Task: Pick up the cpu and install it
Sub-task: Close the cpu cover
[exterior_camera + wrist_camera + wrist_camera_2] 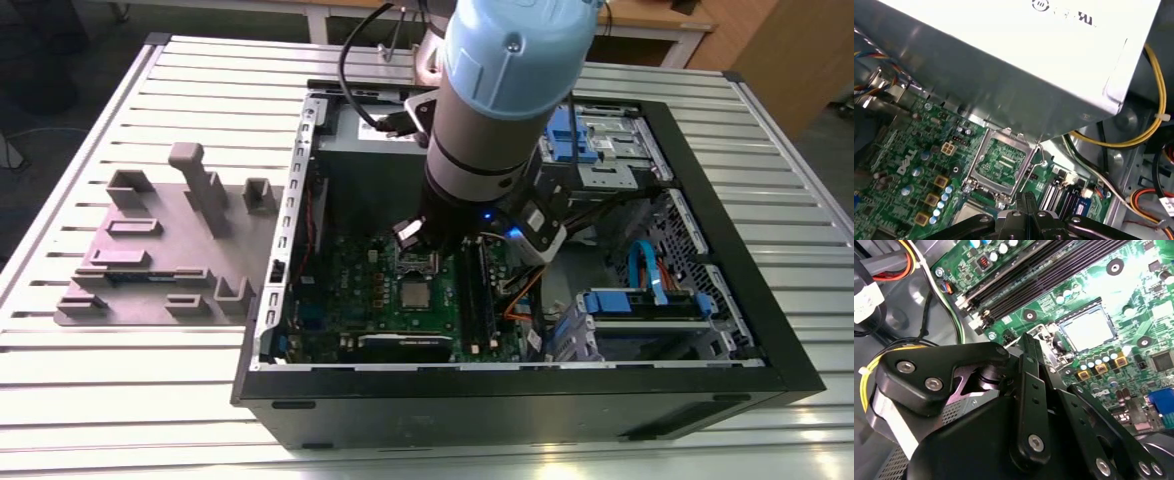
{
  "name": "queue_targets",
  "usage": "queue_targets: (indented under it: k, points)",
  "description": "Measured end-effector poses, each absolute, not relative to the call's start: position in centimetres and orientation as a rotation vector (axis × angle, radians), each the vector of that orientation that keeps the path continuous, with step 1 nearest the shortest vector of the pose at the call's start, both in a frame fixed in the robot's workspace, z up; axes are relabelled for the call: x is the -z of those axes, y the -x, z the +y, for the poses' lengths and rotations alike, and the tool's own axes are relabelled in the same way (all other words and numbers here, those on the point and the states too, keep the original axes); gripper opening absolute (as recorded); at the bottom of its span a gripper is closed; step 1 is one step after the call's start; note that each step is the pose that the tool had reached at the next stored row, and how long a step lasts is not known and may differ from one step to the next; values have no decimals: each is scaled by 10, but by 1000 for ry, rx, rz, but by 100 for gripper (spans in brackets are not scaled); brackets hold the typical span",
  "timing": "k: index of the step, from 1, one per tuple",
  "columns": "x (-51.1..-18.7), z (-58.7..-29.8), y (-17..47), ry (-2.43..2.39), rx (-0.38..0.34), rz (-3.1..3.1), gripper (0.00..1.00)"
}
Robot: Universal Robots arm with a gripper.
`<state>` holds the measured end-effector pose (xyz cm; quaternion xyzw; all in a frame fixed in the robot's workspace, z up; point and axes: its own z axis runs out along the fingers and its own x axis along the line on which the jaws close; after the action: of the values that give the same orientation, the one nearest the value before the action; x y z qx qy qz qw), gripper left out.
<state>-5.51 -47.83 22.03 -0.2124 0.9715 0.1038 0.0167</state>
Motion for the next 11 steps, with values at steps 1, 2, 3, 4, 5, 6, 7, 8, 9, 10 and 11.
queue_targets:
  k: [1,2,3,4,5,6,7,8,9,10,11]
  points:
    - [-220,-478,55,663,-323,3020,11]
    - [-220,-478,55,673,-324,3018,11]
    - [-220,-478,55,692,-324,3015,11]
    - [-220,-478,55,720,-324,3010,11]
    - [-220,-478,55,747,-325,3006,11]
    - [-219,-478,55,770,-325,3002,11]
    - [-219,-477,54,775,-325,3000,11]
    - [-219,-477,54,775,-325,3001,11]
    - [-219,-475,54,774,-325,3001,11]
    - [-218,-473,54,773,-326,3001,11]
    - [-218,-471,53,773,-325,3001,11]
